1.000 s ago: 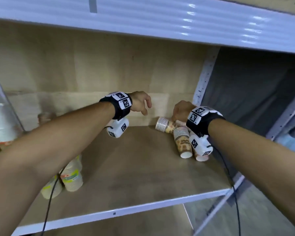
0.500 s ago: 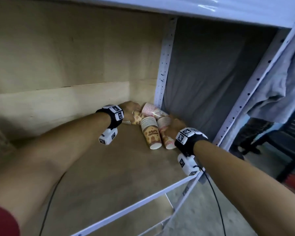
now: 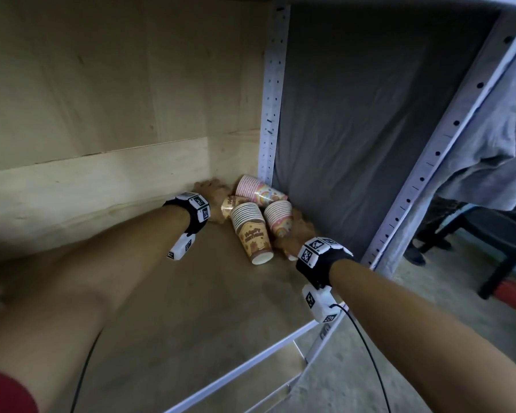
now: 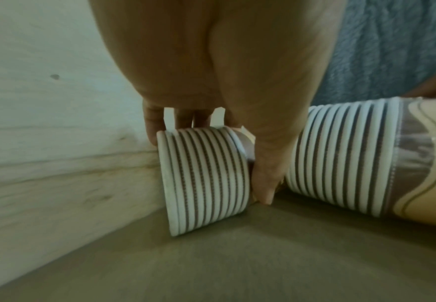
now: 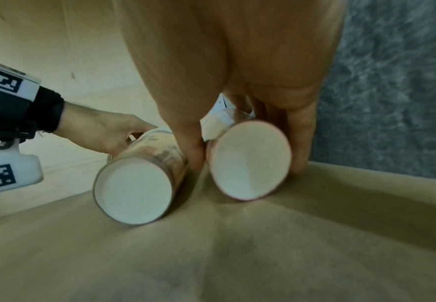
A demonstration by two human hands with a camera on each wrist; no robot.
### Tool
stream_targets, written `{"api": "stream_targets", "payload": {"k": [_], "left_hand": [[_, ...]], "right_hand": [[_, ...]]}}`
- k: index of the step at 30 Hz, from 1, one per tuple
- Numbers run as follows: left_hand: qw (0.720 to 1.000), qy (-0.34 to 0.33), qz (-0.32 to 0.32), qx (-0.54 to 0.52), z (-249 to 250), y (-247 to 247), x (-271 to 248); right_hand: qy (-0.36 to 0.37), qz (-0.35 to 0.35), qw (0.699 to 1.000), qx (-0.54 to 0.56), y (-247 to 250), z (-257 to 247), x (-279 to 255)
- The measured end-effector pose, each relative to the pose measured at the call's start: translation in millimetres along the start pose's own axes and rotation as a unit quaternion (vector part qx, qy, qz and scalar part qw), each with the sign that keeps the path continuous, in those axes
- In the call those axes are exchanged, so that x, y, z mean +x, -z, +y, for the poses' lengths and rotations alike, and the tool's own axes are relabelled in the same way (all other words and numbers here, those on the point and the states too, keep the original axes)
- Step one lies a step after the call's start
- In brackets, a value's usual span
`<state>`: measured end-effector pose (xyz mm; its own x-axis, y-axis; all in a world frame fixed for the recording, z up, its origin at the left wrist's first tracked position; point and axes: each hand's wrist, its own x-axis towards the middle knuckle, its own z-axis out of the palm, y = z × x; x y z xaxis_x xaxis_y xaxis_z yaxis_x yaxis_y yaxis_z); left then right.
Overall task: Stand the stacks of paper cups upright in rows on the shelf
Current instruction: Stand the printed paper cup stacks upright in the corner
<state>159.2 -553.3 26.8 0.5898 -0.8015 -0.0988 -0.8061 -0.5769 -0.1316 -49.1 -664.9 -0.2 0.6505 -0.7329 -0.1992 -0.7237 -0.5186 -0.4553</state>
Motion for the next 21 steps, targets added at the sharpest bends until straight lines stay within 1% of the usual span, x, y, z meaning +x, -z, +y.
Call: {"api": "stream_targets", "payload": {"k": [3, 7, 11, 17, 19, 21], "left_hand": [[1.000, -0.002, 0.004, 0.010, 1.1, 2.1, 0.1], [1.000, 0.005, 0.013, -0.007, -1.5, 2.7, 0.4], [0.998, 0.027, 0.040, -0.034, -5.7, 11.0, -4.0], [0.987, 0.053, 0.067, -0.136, -11.5, 35.6, -16.3], [0.980, 0.053, 0.077, -0.176, -13.5, 44.6, -24.1], [0.968, 0.061, 0.093, -0.224, -16.3, 50.7, -33.0]], "right_hand": [[-0.008, -0.001, 1.000, 0.002, 2.3, 0.6, 2.4], [-0.006, 0.018, 1.000, -0.003, 7.5, 2.1, 0.3], [-0.009, 0.056, 0.998, -0.013, 11.6, 2.6, -1.1], [0.008, 0.091, 0.996, -0.020, 33.9, -4.3, -5.5], [0.016, 0.102, 0.994, -0.019, 42.0, -13.2, -4.9], [0.021, 0.131, 0.991, -0.029, 49.5, -26.3, -6.8]]}}
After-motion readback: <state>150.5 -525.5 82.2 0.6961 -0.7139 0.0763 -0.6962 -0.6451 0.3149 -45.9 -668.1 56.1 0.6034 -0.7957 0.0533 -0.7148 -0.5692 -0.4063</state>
